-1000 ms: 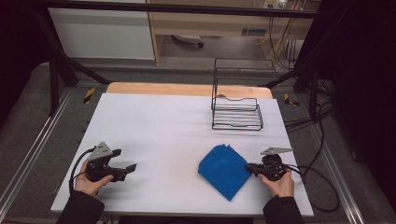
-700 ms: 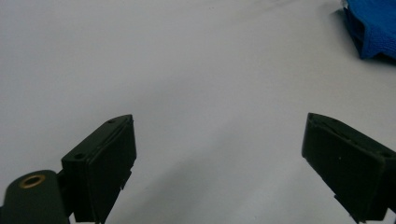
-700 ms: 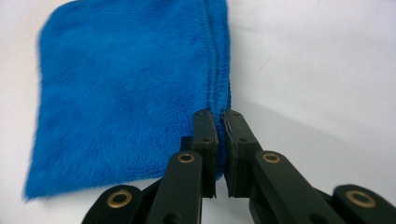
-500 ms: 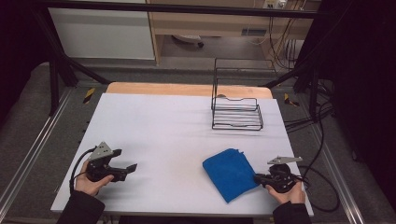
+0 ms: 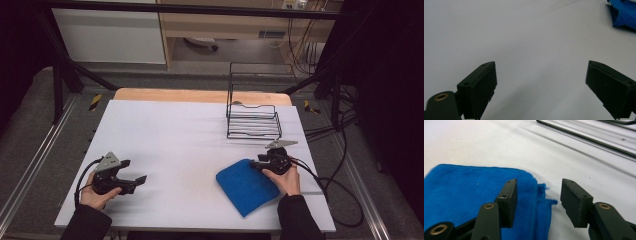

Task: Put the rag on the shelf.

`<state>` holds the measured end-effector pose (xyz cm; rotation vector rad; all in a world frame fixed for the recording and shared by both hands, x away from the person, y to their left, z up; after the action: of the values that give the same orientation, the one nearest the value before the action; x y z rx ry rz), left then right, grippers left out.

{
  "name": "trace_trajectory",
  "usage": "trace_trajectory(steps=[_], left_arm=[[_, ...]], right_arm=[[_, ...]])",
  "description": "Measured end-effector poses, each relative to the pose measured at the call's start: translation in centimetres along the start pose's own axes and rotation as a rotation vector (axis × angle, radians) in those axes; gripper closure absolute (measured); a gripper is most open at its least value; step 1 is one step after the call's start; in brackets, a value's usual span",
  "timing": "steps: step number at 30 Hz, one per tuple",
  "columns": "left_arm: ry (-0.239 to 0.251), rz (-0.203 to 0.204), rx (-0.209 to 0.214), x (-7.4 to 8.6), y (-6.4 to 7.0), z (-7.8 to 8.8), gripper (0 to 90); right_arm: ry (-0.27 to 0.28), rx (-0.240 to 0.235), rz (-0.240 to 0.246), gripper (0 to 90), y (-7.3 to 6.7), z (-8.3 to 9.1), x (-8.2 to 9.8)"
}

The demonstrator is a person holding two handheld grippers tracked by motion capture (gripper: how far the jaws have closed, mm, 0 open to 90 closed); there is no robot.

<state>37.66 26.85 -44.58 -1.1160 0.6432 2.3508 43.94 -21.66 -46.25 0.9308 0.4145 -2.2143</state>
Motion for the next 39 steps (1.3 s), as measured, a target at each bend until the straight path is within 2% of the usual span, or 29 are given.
trace_trajectory(steps=[3,4,5,9,11,14,15,18,20,23,24,26,28,30,34,37,39], left_arm=[[-0.003,-0.002,-0.002,0.0,0.0,-0.1,10.1],[-0.003,-0.003,-0.002,0.0,0.0,-0.1,10.1],[-0.004,-0.004,-0.003,0.0,0.0,-0.1,10.1],[-0.008,-0.002,-0.002,0.0,0.1,-0.2,10.2],[-0.009,-0.003,-0.003,0.0,0.1,-0.3,10.1],[-0.005,-0.001,-0.004,-0.1,0.1,-0.3,10.1],[-0.006,0.000,-0.005,-0.1,0.0,-0.2,10.2],[-0.005,0.007,-0.006,-0.2,0.0,-0.3,10.2],[-0.006,0.005,-0.008,-0.3,0.0,-0.4,10.2],[-0.010,0.009,-0.007,-0.4,0.3,-0.6,10.2],[-0.012,0.012,-0.008,-0.5,0.6,-0.7,10.1],[-0.017,0.023,-0.007,-0.9,1.2,-1.0,9.9],[-0.024,0.037,0.001,-1.4,2.1,-1.4,9.2],[-0.023,0.048,0.009,-2.1,3.3,-2.1,8.3],[-0.043,0.028,0.016,-3.5,6.0,-4.1,5.2],[-0.054,0.024,0.033,-4.8,8.2,-6.1,5.2],[-0.066,0.015,0.050,-5.5,9.7,-7.5,5.2]], right_arm=[[-0.030,-0.041,0.014,49.9,0.0,-0.9,0.0],[-0.027,-0.044,0.026,53.6,-0.3,-1.2,0.0],[-0.027,-0.044,0.026,53.6,-0.3,-1.2,0.0],[-0.035,-0.084,0.040,73.1,-0.9,-1.1,0.1],[-0.052,-0.125,0.003,81.7,-1.0,-1.1,0.0],[-0.063,-0.135,-0.007,85.4,-1.0,-1.1,-0.3],[-0.047,-0.136,-0.007,85.7,-1.0,-1.1,-0.3],[0.051,-0.102,-0.030,86.0,-0.7,-0.7,-0.9],[0.103,-0.056,-0.042,86.0,-0.5,-0.2,-1.2],[0.095,0.037,-0.039,85.7,-0.1,-0.1,-0.9],[0.091,0.058,-0.032,85.4,0.0,-0.2,-0.8],[0.057,0.072,-0.034,83.9,0.2,-0.6,-0.5],[0.045,0.074,-0.034,79.4,0.3,-0.8,-0.4],[0.067,0.090,-0.017,71.5,0.4,-0.5,-0.5],[0.150,0.078,-0.024,54.4,0.8,1.0,-1.0],[0.175,0.086,-0.032,41.8,1.1,1.7,-0.9],[0.175,0.087,-0.038,39.1,1.5,1.8,-0.6]])
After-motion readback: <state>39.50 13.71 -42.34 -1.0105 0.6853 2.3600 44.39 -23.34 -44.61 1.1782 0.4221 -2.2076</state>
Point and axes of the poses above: each handheld gripper's, and its own axes: z roughly backward along the jaws, x roughly out of its underside, y roughly to its right, the point moved 3 cm from there along -z, roughly forward along the jaws, and after that the axes turned 10 degrees about z, right-handed, at the moved point
